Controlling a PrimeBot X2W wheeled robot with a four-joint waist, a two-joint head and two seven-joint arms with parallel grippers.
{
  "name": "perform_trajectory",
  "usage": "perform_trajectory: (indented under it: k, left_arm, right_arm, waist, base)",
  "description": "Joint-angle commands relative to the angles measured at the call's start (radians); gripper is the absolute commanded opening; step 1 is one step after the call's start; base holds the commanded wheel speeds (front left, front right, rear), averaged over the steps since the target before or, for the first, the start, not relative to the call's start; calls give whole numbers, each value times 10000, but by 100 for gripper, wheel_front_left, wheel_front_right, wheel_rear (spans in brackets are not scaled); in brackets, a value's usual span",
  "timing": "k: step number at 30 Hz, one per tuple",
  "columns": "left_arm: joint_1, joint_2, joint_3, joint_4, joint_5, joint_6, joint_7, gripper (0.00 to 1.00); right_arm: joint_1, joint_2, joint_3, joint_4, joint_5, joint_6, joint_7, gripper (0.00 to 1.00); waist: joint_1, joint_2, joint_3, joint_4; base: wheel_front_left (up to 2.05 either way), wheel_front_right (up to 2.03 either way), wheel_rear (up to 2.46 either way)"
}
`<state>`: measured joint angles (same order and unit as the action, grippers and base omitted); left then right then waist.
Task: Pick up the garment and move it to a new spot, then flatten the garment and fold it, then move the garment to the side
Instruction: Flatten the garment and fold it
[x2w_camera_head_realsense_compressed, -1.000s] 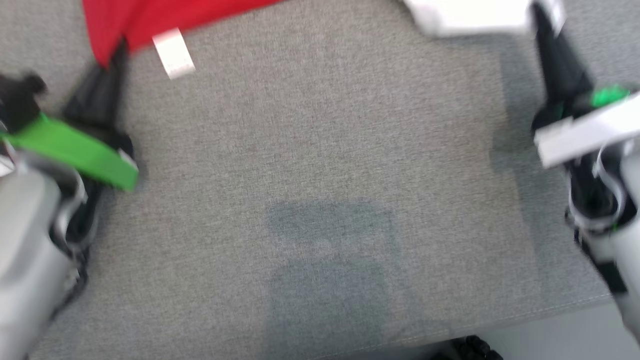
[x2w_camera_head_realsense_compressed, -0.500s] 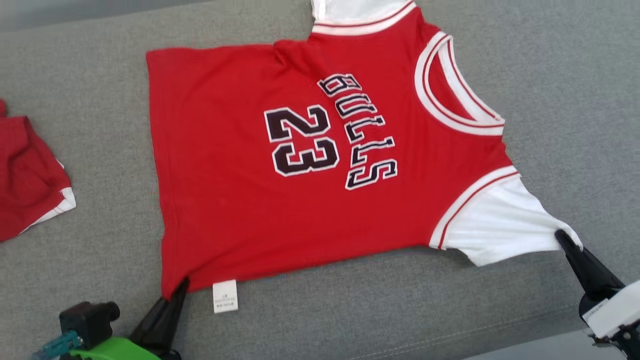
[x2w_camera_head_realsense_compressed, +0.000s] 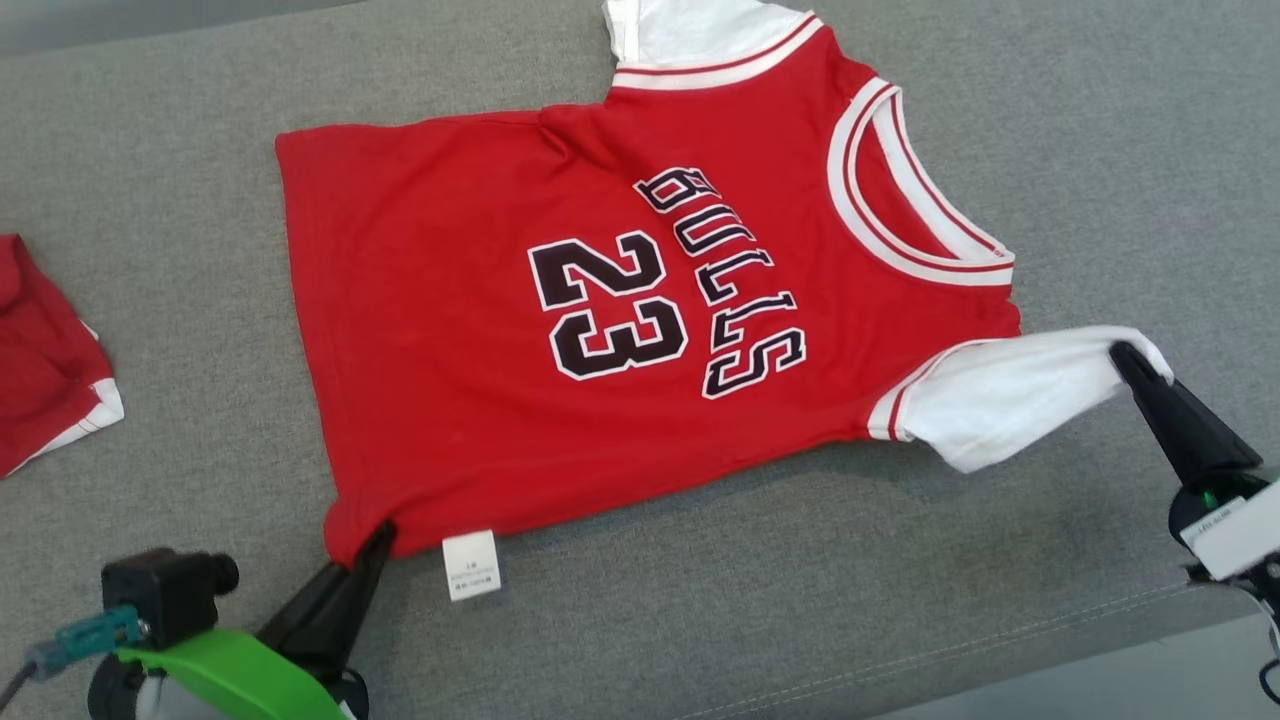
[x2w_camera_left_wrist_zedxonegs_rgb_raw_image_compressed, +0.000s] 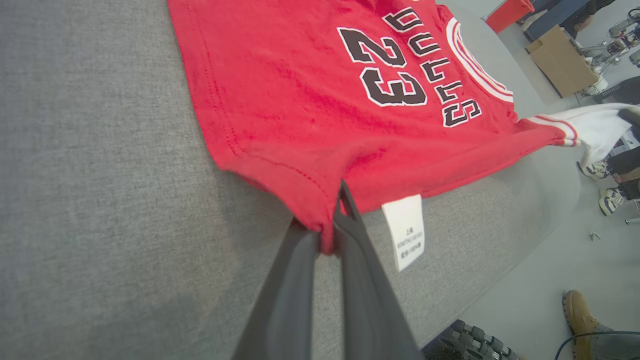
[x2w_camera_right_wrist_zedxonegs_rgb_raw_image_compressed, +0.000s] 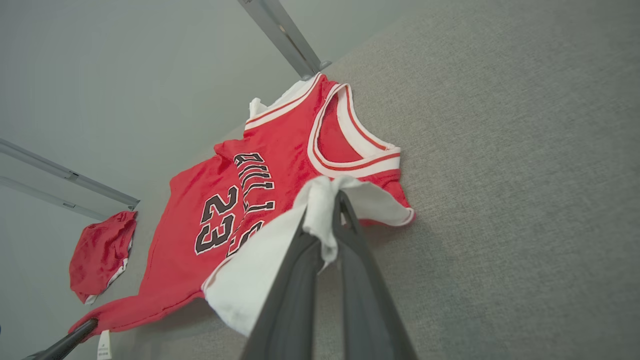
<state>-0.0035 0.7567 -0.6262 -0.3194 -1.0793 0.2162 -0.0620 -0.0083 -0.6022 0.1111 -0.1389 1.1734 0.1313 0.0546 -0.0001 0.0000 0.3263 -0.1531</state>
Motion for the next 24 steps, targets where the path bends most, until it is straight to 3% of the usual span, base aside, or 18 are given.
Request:
perform_trajectory:
  k: [1,4,12,21,22,23,24]
  left_arm:
    - [-306,151,80,-45,-86,42,120,0]
    - [-1488,310,297,-290,-298,138,1133,0]
    - [-3951,-417,235,1071,-803,75,2839,0]
    - [-5482,-936,-304,2858,-556,-322,3808,0]
    - [-5561,-998,-325,2980,-520,-330,3788,7]
    - [-5615,-1113,-309,3106,-562,-329,3728,38]
    - [-5641,-1196,-299,3180,-610,-369,3694,100]
  right_arm:
    - [-238,74,10,38,-64,-10,105,0]
    - [-1683,360,118,645,-370,-7,825,0]
    - [-4056,1261,142,2485,-1308,-5,1464,0]
    - [-5608,1709,721,3782,-2357,-5,1557,0]
    - [-5723,1717,721,3895,-2457,-4,1485,26]
    - [-5787,1715,721,4021,-2550,-5,1431,92]
    - [-5819,1722,752,4128,-2620,-4,1440,100]
  waist:
    - [1,0,340,117]
    - [1,0,829,297]
    - [1,0,1591,701]
    - [1,0,1758,759]
    - [1,0,1747,767]
    - [1,0,1723,786]
    - [1,0,1696,799]
  base:
    - [0,0,0]
    - [0,0,0]
    - [0,0,0]
    - [0,0,0]
    - [0,0,0]
    - [0,0,0]
    - [0,0,0]
